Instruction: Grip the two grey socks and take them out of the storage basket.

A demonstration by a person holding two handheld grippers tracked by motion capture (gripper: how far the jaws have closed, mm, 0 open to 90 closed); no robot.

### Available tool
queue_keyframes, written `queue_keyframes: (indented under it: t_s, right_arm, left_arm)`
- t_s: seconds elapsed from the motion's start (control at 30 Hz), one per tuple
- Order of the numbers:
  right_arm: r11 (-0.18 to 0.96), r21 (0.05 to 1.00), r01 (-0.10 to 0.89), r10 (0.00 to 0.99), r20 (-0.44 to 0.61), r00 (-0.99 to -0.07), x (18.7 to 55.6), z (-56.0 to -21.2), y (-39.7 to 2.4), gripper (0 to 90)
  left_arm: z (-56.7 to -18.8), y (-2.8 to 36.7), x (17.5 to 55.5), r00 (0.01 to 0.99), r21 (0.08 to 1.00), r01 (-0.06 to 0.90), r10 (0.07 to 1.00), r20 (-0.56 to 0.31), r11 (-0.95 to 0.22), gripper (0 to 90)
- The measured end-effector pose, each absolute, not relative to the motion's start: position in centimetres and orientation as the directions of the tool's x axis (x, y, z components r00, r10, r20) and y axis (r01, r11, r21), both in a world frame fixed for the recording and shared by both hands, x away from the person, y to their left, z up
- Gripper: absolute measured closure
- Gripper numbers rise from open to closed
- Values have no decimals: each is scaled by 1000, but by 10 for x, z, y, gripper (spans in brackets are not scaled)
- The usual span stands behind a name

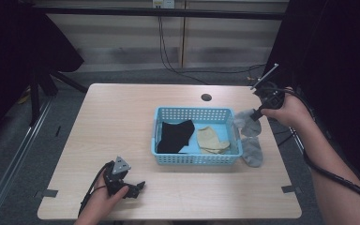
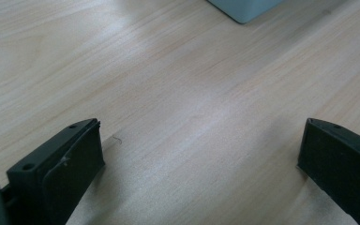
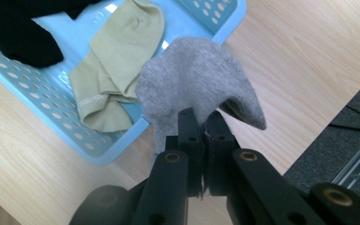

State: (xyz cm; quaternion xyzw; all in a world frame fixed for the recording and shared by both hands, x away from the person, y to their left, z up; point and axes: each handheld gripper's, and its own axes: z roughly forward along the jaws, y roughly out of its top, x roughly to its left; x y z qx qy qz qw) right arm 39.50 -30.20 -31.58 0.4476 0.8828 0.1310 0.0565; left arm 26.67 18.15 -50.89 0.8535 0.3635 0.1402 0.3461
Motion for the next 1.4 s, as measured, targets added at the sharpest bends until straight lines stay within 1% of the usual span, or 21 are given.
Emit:
queue_keyframes:
  t_s: [0.9, 1.17, 1.4]
  right_arm:
    - [513, 274, 813, 842, 25, -540, 391, -336, -334, 874]
    - [506, 260, 822, 847, 31, -531, 394, -354, -335, 873]
    - [507, 241, 828, 845, 49, -532, 398, -379, -331, 874]
  left_arm:
    - [-509, 181, 267, 695, 695, 522, 719, -12, -494, 0]
    - [-509, 181, 267, 695, 695, 522, 719, -12, -494, 0]
    - [-509, 181, 267, 696, 696, 522, 718, -11, -494, 0]
